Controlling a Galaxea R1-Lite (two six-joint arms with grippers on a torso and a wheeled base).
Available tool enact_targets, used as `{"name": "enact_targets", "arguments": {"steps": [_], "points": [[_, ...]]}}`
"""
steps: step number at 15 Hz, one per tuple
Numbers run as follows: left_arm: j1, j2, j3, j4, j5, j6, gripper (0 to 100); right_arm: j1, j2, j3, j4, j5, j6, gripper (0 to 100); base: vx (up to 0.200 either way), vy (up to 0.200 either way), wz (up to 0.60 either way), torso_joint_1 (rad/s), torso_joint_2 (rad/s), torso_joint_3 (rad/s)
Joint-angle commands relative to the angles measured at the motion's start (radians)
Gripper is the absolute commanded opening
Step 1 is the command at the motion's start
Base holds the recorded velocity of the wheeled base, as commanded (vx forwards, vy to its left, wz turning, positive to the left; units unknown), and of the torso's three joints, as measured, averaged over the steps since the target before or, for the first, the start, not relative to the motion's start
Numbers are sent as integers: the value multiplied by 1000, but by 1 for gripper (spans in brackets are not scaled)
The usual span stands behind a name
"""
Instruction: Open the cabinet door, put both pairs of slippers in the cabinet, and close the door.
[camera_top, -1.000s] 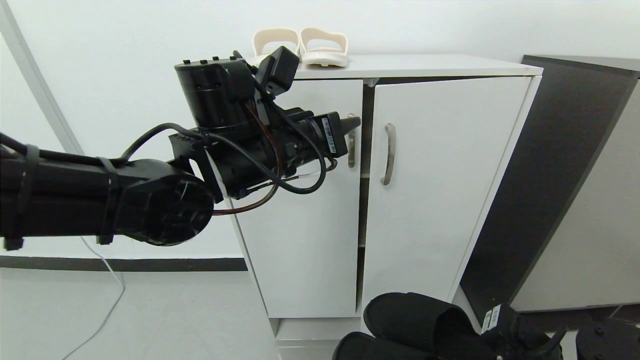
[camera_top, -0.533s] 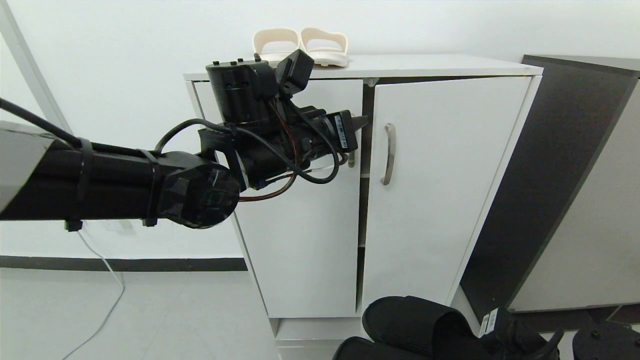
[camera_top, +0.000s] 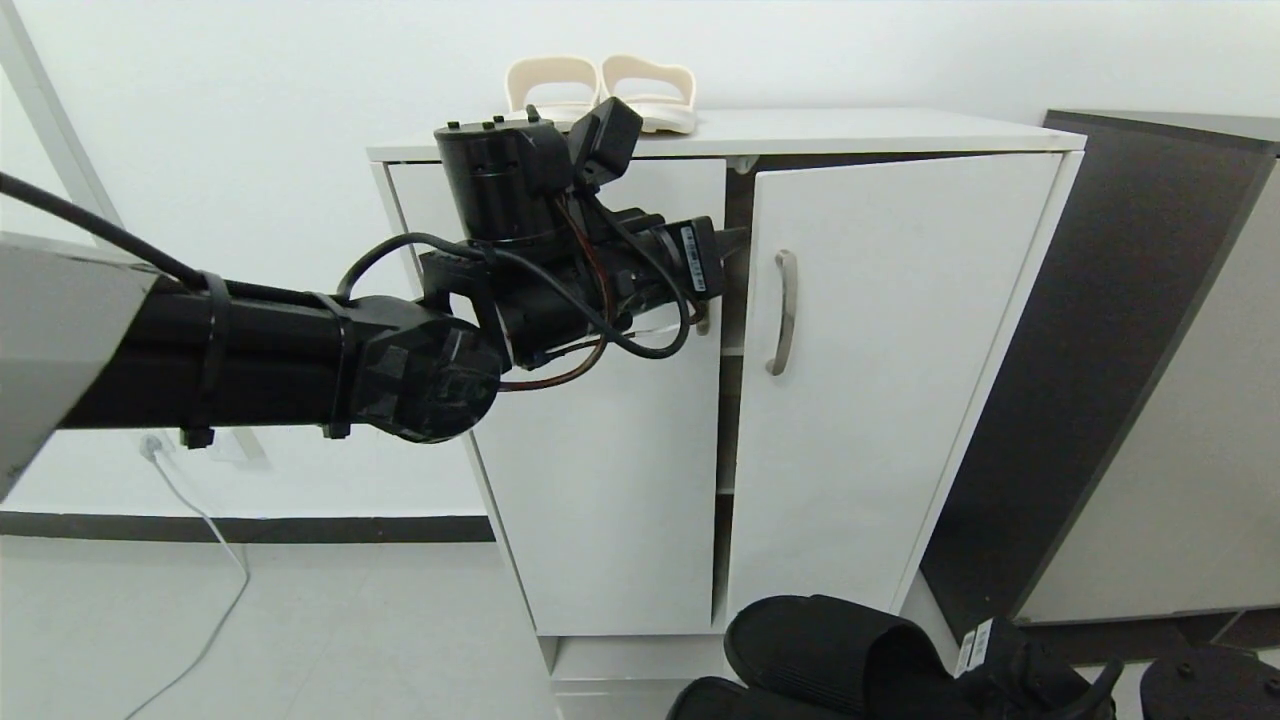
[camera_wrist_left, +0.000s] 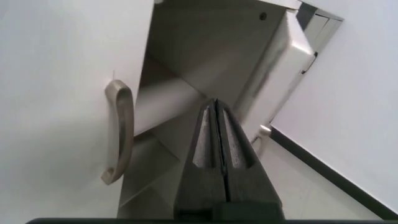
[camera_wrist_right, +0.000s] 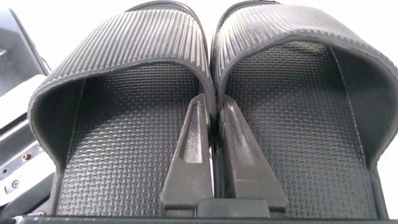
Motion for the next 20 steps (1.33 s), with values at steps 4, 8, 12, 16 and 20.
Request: {"name": "enact_targets", "arguments": {"steps": [4, 8, 12, 16, 20], "points": [[-2, 42, -83, 48, 0, -13, 0, 33, 8, 1, 1, -1, 4, 0, -100, 0, 0, 1, 1, 2], [-116, -33, 26, 46, 8, 9, 0, 56, 10, 3, 3, -1, 8, 0, -200, 0, 0, 1, 5, 1], [-179, -49, 40, 48, 11, 32, 0, 79, 13, 10, 0, -1, 8, 0, -200, 0, 0, 0, 5, 2], [-96, -147, 144, 34, 83, 35, 0, -4, 34, -60, -3, -90, 30, 0, 0, 0, 0, 0, 0, 0], [41, -523, 494, 80, 425, 187, 0, -165, 105, -227, 3, -303, 57, 0, 0, 0, 0, 0, 0, 0]]}}
